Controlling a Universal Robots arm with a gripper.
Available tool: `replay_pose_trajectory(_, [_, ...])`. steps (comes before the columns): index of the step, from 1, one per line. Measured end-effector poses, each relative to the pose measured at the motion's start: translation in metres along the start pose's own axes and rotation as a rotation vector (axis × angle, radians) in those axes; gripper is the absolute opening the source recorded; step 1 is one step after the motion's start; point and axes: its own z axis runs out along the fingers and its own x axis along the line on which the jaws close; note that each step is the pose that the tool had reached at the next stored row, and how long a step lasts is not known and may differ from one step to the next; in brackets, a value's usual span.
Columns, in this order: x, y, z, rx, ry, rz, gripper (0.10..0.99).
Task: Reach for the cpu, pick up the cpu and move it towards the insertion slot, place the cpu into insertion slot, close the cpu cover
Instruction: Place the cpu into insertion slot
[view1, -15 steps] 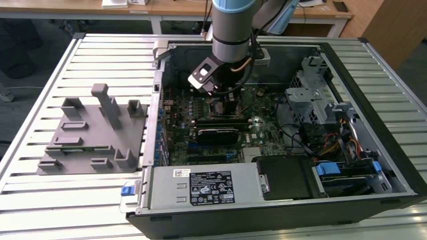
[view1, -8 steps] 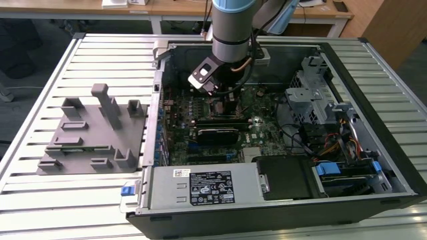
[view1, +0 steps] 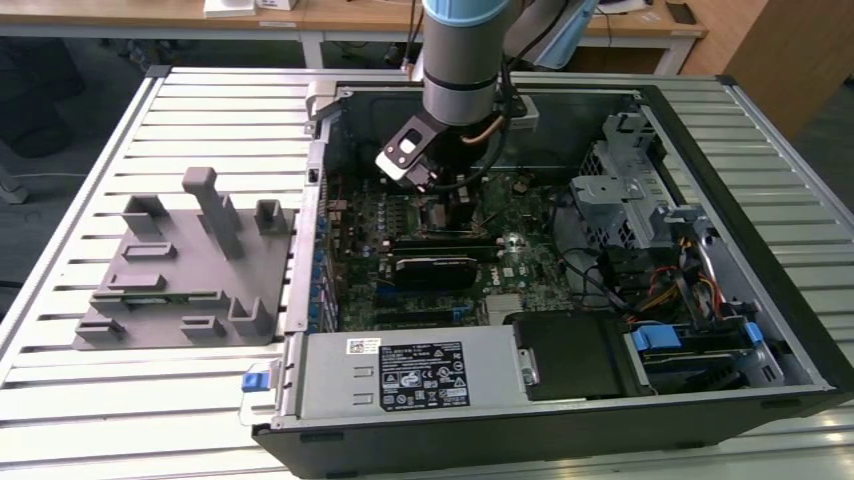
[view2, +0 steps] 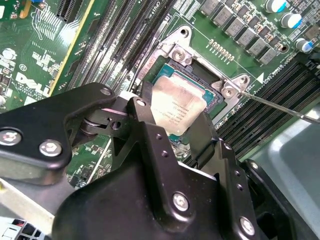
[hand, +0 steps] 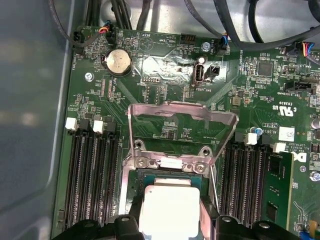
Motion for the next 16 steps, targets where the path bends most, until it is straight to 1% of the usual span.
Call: replay_pose_trajectory(16, [0.0013, 0.0, 0.0006, 0.0, -0.0003, 0.0, 0.529])
